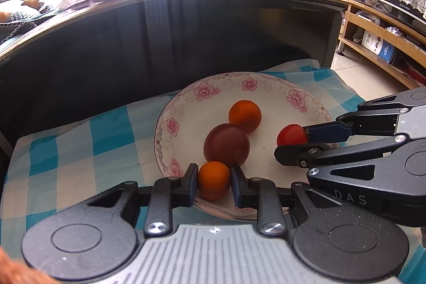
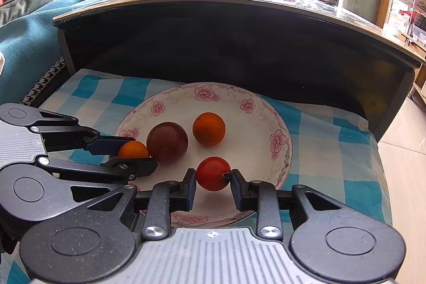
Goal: Organize fruits
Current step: 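Carry the mandarin and red tomato with both tools over the bowl, then open both tools to drop the fruits in the bowl and withdraw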
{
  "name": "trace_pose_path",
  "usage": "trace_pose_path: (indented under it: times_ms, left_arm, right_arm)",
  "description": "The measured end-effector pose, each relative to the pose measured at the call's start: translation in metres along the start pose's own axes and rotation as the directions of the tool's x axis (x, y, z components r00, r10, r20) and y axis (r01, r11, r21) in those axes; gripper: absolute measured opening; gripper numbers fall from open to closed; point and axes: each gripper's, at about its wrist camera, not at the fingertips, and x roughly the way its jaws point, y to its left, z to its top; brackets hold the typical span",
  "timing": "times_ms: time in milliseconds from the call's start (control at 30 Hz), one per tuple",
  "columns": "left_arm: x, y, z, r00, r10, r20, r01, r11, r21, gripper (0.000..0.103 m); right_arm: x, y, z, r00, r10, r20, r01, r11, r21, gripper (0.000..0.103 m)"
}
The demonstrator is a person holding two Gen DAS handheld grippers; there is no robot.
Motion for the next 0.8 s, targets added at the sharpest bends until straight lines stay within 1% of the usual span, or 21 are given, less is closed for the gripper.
trace_pose_path:
  times_ms: [200, 300, 433, 800]
  left_arm:
    - [-0.001, 0.000, 0.002, 1.000, 0.009, 0.006, -0.009, 1.000, 0.004, 0.035]
    - [-0.003, -0.001, 0.003, 1.000, 0.018, 0.010, -0.018, 1.000, 0.005, 0.035]
    - [-0.010, -0.001, 0.007, 1.000, 0.018, 0.025, -0.019, 1.000, 0.005, 0.036]
    - [-0.038, 0.000, 0.018, 0.997, 0.036, 0.068, -0.037, 0.999, 0.015, 0.036]
  right_arm:
    - [-0.001, -0.002, 0.002, 1.000, 0.004, 0.007, -0.004, 1.000, 0.010, 0.025]
    - [-0.003, -0.002, 0.002, 1.000, 0.003, 0.014, -0.003, 1.000, 0.013, 0.027]
    - [-0.006, -0.004, 0.003, 1.000, -0.005, 0.024, 0.005, 1.000, 0.017, 0.032]
    - [-0.028, 0.000, 0.012, 0.997, 0.000, 0.075, -0.002, 0.999, 0.033, 0.033]
